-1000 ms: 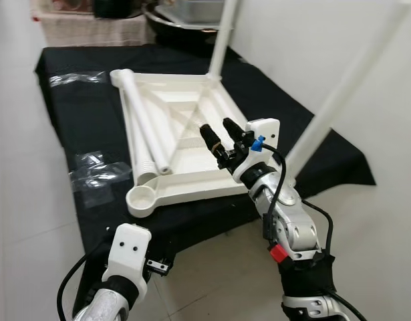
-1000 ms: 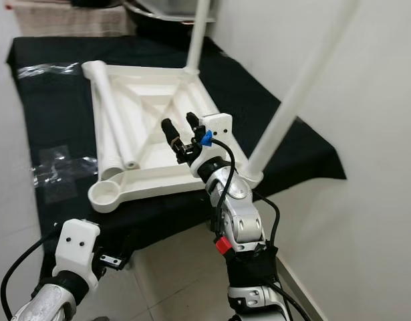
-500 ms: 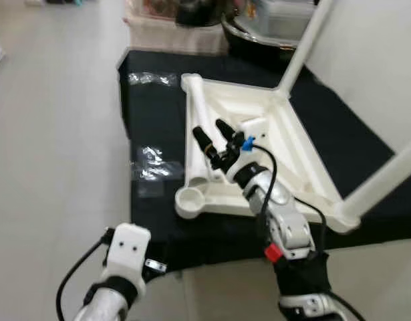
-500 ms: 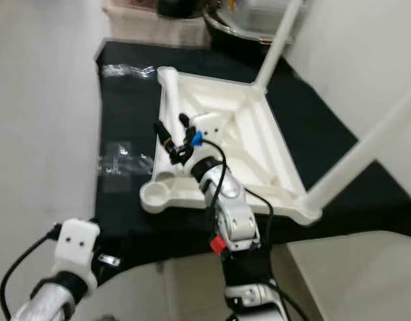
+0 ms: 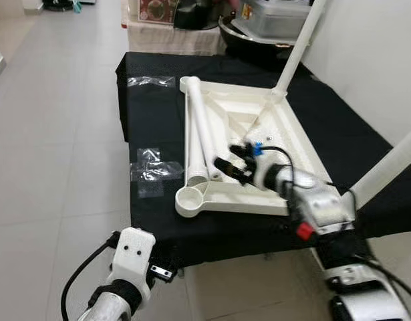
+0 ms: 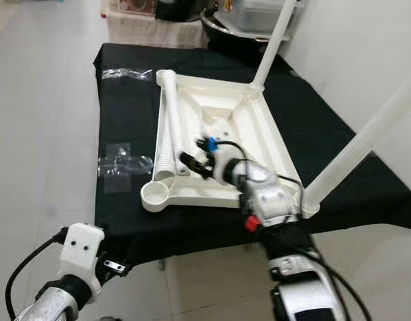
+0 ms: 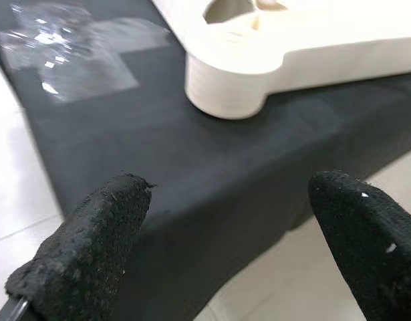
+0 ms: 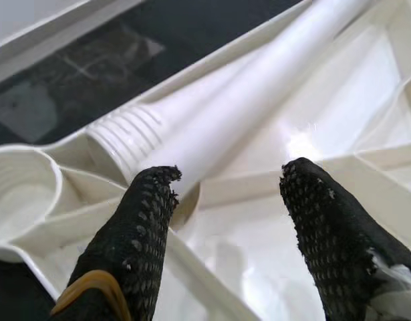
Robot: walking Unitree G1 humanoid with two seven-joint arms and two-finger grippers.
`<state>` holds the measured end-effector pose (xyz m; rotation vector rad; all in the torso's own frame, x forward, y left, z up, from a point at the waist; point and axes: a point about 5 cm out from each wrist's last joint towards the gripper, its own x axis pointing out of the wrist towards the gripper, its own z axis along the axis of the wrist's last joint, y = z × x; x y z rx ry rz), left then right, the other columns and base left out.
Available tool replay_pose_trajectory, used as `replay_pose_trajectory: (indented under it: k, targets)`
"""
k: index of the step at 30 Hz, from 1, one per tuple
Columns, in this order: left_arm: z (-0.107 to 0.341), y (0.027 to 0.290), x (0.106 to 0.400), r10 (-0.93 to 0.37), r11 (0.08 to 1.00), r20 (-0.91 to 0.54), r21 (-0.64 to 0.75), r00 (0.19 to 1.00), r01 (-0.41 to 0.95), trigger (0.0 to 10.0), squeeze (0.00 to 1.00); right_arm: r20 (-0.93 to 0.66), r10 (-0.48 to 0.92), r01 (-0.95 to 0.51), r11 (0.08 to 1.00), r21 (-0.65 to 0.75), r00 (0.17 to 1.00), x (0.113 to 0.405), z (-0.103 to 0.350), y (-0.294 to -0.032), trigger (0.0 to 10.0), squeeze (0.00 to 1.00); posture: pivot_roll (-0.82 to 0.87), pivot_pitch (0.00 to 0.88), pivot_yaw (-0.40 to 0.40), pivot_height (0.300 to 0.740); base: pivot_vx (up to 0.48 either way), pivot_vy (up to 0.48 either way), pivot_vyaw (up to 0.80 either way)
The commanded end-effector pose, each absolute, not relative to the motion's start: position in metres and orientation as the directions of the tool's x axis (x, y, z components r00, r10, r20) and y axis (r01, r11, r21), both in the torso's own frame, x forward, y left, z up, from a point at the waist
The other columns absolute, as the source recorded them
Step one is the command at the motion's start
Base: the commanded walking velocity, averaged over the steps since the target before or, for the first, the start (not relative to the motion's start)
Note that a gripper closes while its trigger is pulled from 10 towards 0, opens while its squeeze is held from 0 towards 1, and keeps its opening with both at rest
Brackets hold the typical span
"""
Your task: Building children table
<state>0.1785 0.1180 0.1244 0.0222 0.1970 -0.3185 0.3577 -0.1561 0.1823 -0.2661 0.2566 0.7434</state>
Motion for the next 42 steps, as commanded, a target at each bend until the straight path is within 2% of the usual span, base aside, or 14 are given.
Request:
replay_pose_trajectory:
  k: [1, 2, 3, 5, 10, 12, 15, 17, 18, 20, 22, 30, 32, 42]
  targets:
    - [0.126, 0.113, 0.174, -0.359, 0.933, -0.194, -0.038, 0.913, 0.358, 10.0, 0.00, -0.427, 0.673, -0.779, 0.612, -0.135, 0.604, 0.356, 0.181, -0.167, 10.0, 0.00, 0.09, 0.141, -0.187, 0.740, 0.000, 0.000, 0.00]
    - [0.126, 0.113, 0.174, -0.359, 0.933, -0.194, -0.038, 0.913, 0.358, 10.0, 0.00, -0.427, 0.673, -0.779, 0.612, -0.135, 0.604, 0.356, 0.181, -0.167, 10.0, 0.00, 0.09, 0.141, -0.187, 0.740, 0.000, 0.000, 0.00]
    - [0.126, 0.112, 0.173, -0.363, 0.931, -0.191, -0.043, 0.912, 0.361, 10.0, 0.00, -0.456, 0.692, -0.812, 0.569, -0.131, 0.559, 0.356, 0.182, -0.170, 10.0, 0.00, 0.09, 0.141, -0.187, 0.740, 0.000, 0.000, 0.00]
    - [0.126, 0.112, 0.173, -0.361, 0.932, -0.189, -0.047, 0.913, 0.359, 10.0, 0.00, -0.487, 0.694, -0.834, 0.530, -0.152, 0.530, 0.357, 0.184, -0.171, 10.0, 0.00, 0.09, 0.141, -0.187, 0.740, 0.000, 0.000, 0.00]
    - [0.126, 0.113, 0.173, -0.351, 0.936, -0.194, -0.046, 0.916, 0.349, 10.0, 0.00, -0.511, 0.693, -0.854, 0.483, -0.193, 0.508, 0.362, 0.189, -0.170, 10.0, 0.00, 0.09, 0.147, -0.187, 0.740, 0.000, 0.000, 0.00]
    - [0.125, 0.114, 0.172, -0.347, 0.938, -0.196, -0.048, 0.917, 0.344, 10.0, 0.00, -0.503, 0.745, -0.896, 0.401, -0.189, 0.439, 0.363, 0.203, -0.164, 10.0, 0.00, 0.09, 0.151, -0.184, 0.740, 0.000, 0.000, 0.00]
    - [0.125, 0.114, 0.172, -0.347, 0.938, -0.196, -0.049, 0.917, 0.344, 10.0, 0.00, -0.496, 0.766, -0.912, 0.367, -0.184, 0.408, 0.362, 0.208, -0.162, 10.0, 0.00, 0.09, 0.151, -0.184, 0.740, 0.000, 0.000, 0.00]
    - [0.124, 0.115, 0.172, -0.347, 0.938, -0.199, -0.052, 0.916, 0.344, 10.0, 0.00, -0.495, 0.807, -0.947, 0.270, -0.175, 0.322, 0.357, 0.216, -0.157, 10.0, 0.00, 0.09, 0.151, -0.186, 0.740, 0.000, 0.000, 0.00]
    - [0.124, 0.115, 0.172, -0.347, 0.938, -0.199, -0.052, 0.916, 0.344, 10.0, 0.00, -0.495, 0.807, -0.947, 0.270, -0.175, 0.322, 0.357, 0.216, -0.157, 10.0, 0.00, 0.09, 0.151, -0.186, 0.740, 0.000, 0.000, 0.00]
    - [0.124, 0.115, 0.172, -0.348, 0.937, -0.199, -0.055, 0.916, 0.344, 10.0, 0.00, -0.499, 0.834, -0.971, 0.186, -0.150, 0.237, 0.351, 0.217, -0.150, 10.0, 0.00, 0.09, 0.152, -0.188, 0.740, 0.000, 0.000, 0.00]
    - [0.124, 0.115, 0.172, -0.346, 0.938, -0.200, -0.056, 0.917, 0.342, 10.0, 0.00, -0.504, 0.840, -0.979, 0.150, -0.139, 0.200, 0.347, 0.215, -0.145, 10.0, 0.00, 0.09, 0.153, -0.187, 0.740, 0.000, 0.000, 0.00]
    - [0.125, 0.115, 0.172, -0.346, 0.938, -0.198, -0.056, 0.917, 0.342, 10.0, 0.00, -0.575, 0.799, -0.983, 0.113, -0.145, 0.177, 0.347, 0.200, -0.137, 10.0, 0.00, 0.09, 0.154, -0.190, 0.740, 0.000, 0.000, 0.00]
    - [0.126, 0.115, 0.172, -0.346, 0.938, -0.195, -0.055, 0.918, 0.342, 10.0, 0.00, -0.629, 0.748, -0.976, 0.134, -0.169, 0.212, 0.352, 0.191, -0.131, 10.0, 0.00, 0.09, 0.159, -0.190, 0.740, 0.000, 0.000, 0.00]
    - [0.127, 0.114, 0.172, -0.344, 0.939, -0.192, -0.054, 0.919, 0.341, 10.0, 0.00, -0.662, 0.722, -0.979, 0.127, -0.161, 0.202, 0.354, 0.182, -0.122, 10.0, 0.00, 0.09, 0.161, -0.193, 0.740, 0.000, 0.000, 0.00]
